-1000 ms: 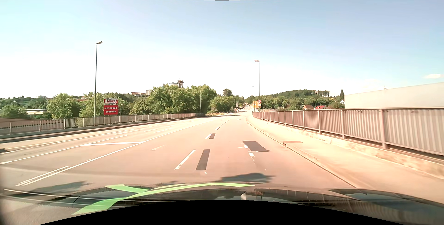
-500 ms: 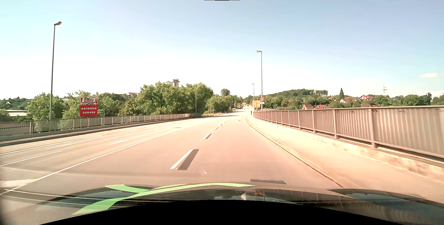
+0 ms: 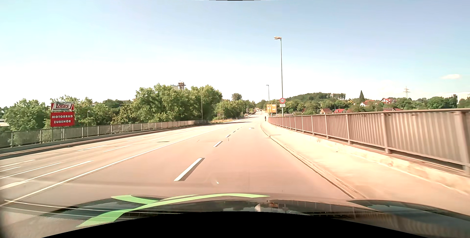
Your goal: Follow the waypoints while adhering to traffic rules and regulations
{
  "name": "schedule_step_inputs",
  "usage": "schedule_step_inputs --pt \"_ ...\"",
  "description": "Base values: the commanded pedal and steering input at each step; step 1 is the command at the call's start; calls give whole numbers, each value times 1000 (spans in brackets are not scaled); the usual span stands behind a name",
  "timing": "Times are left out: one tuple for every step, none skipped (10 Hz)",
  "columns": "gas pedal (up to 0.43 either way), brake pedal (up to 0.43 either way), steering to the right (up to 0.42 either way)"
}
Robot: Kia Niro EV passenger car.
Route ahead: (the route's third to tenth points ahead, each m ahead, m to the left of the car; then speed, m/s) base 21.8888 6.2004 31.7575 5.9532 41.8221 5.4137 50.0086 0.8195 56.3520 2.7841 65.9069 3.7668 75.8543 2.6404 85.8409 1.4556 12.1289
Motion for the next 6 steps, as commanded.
schedule_step_inputs --pt "138 0 4" --pt "138 0 4" --pt "138 0 3" --pt "150 0 4" --pt "150 0 3" --pt "150 0 3"
